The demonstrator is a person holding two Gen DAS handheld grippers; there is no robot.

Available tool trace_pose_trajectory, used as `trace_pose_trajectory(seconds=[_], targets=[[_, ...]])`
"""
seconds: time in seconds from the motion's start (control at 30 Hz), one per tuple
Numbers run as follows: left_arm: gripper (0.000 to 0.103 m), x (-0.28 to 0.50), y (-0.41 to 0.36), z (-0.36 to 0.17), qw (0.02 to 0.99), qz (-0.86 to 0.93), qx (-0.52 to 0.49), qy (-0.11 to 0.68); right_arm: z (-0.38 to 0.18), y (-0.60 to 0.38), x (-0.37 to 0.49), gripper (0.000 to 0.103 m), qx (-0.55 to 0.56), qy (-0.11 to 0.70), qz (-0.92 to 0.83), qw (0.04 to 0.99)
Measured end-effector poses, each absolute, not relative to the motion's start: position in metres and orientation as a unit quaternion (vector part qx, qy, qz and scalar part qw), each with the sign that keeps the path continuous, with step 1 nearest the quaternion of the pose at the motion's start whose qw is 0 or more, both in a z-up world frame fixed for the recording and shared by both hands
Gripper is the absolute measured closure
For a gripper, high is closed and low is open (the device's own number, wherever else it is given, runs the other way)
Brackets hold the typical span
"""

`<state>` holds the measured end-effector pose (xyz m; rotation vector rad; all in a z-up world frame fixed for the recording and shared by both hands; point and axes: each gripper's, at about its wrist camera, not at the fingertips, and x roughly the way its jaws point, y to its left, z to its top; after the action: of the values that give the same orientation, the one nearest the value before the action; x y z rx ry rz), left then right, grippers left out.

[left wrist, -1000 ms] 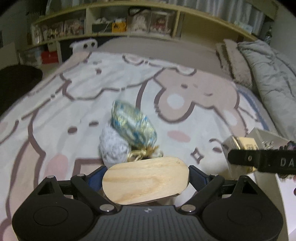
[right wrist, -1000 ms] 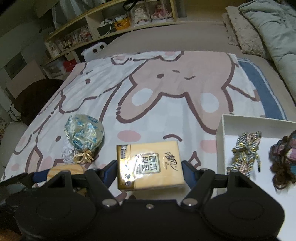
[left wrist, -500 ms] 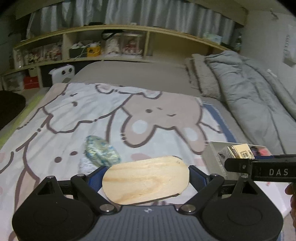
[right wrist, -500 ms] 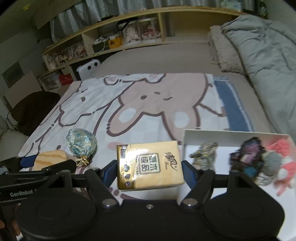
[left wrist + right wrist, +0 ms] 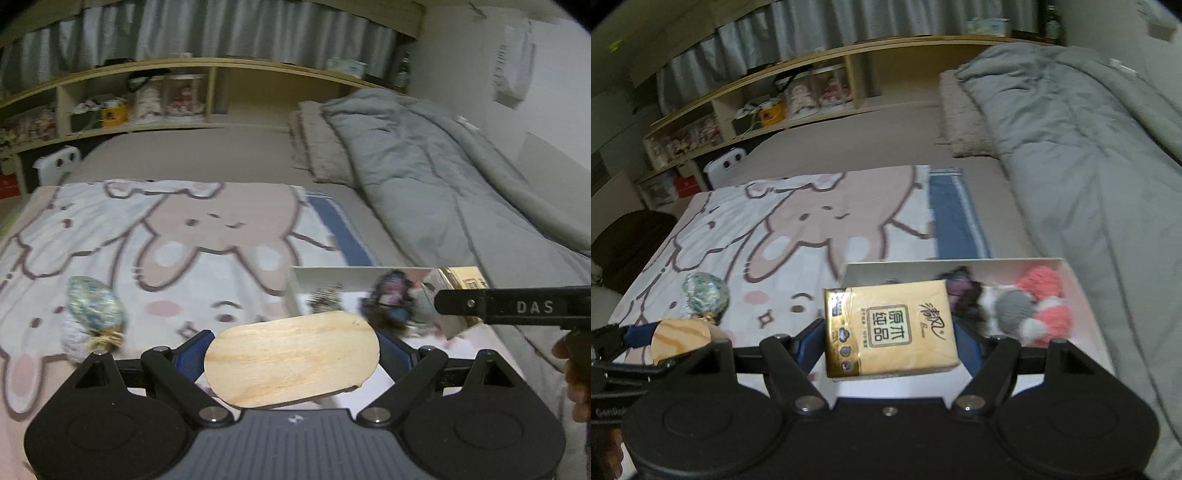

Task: Organize objects
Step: 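Carry wooden box and yellow packet into the white box and open both tools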

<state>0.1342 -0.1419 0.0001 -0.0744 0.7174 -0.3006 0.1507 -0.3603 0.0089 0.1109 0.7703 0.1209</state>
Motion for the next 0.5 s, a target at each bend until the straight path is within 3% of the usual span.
trace_pose_trajectory(seconds=[0.5], targets=[[0.011,0.126,-0.256,-0.035,0.896,-0.221,-0.014,0.385,-0.034,-0.461,0.122,0.029,0.093,0.4,0.001,0.912]])
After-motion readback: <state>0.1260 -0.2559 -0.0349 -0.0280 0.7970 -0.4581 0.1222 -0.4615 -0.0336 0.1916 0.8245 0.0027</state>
